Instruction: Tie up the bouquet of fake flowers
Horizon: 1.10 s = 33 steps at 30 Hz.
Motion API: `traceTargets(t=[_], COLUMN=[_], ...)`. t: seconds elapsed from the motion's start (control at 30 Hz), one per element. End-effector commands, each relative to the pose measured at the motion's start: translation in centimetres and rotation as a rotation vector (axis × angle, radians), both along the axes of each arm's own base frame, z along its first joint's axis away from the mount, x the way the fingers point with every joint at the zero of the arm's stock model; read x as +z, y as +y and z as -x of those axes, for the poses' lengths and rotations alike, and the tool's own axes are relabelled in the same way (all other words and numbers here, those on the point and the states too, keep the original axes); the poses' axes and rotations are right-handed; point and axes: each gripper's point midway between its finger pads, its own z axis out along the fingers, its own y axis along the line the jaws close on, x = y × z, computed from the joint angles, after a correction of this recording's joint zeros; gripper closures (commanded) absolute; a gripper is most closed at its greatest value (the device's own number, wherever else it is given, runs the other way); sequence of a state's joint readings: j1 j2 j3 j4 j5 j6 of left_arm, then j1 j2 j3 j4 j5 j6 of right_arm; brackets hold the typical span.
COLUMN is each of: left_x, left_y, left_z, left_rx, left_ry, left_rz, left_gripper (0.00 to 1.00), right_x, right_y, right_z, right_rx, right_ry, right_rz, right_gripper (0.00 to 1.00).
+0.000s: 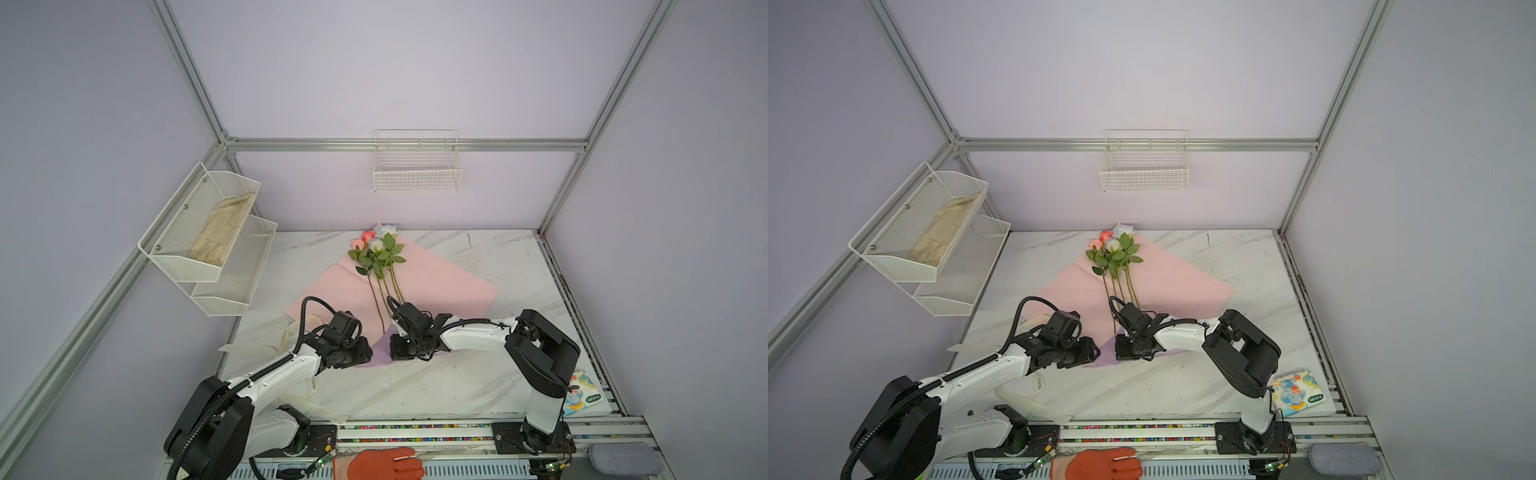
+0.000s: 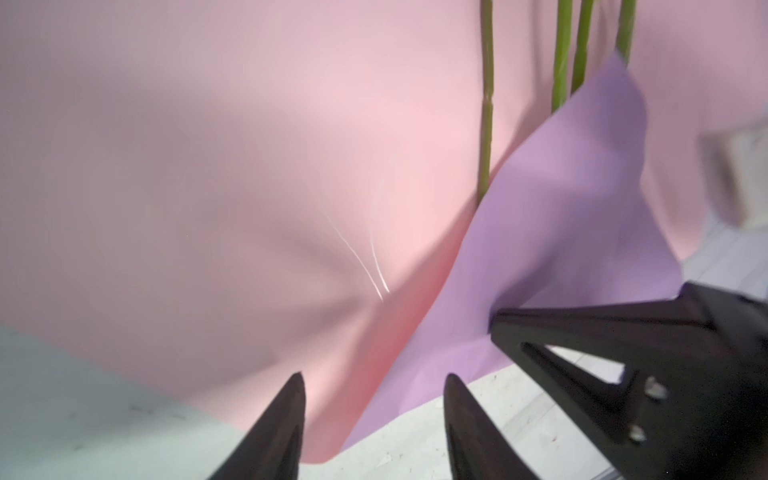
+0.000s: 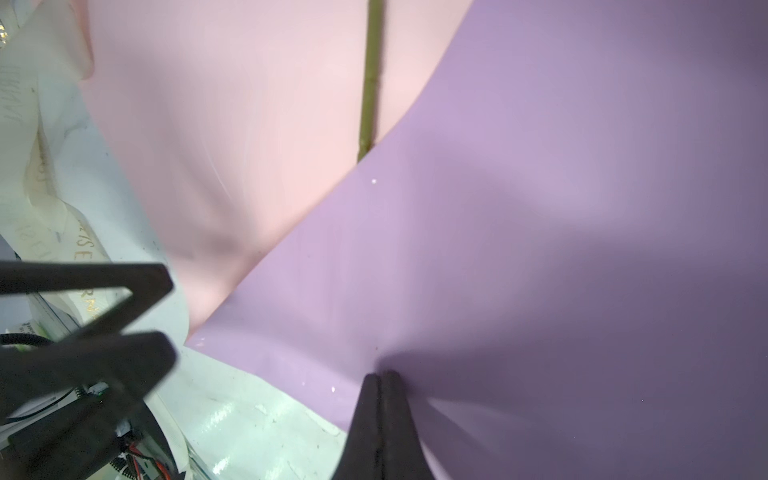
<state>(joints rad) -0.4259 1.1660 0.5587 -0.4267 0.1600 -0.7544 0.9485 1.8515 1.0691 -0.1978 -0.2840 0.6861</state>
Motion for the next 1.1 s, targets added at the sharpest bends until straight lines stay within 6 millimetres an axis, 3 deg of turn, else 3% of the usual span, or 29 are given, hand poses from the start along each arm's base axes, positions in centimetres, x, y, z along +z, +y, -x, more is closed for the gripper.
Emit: traceTargets(t=[0.0,0.17,0.43,0.53,0.63,0.8,0.97,1.07], left_x=[3.3,4.1,1.4,-0.1,-1.6,-3.1,-2.2,-1.4], left_y=[1.2,3.6,5.7,7.4,10.1,15.2,18.6,19.4], left_z=[-3.3,-7.3,-12.6,-13.4,-12.2,-7.9,-4.1,-3.0], left_rx=[0.035,0.100,0.141,0.186,0.250,0.367,0.513,0.565], left_ry=[-0.118,-0.140,-0.079,-0.031,0.061,0.184,0.225,0.225], left_rz=[0.036,-0.008,-0.111,-0.196,-0.301,-0.406,-0.448,-0.458], left_gripper=[0.43,0.45,0.53,0.56,0.56,0.56,0.55,0.51], right_x=[-1.8,-1.8,-1.9,-2.0,-2.1,-2.2,-2.3,-2.4], right_y=[-1.2,-1.1,-1.4,-1.5,-1.7,-1.9,-2.0,-1.9], right_z=[0.6,0.6,0.7,0.8,0.7,0.5,0.5,0.4], right_rx=[0.000,0.002,-0.006,-0.007,-0.009,-0.017,-0.018,-0.012], right_ry=[0.016,0.015,0.018,0.020,0.013,0.006,0.002,0.002], right_rz=[0.070,0.068,0.072,0.076,0.082,0.094,0.099,0.098], right_gripper=[0.98,0.98,0.98,0.98,0.97,0.97,0.97,0.97])
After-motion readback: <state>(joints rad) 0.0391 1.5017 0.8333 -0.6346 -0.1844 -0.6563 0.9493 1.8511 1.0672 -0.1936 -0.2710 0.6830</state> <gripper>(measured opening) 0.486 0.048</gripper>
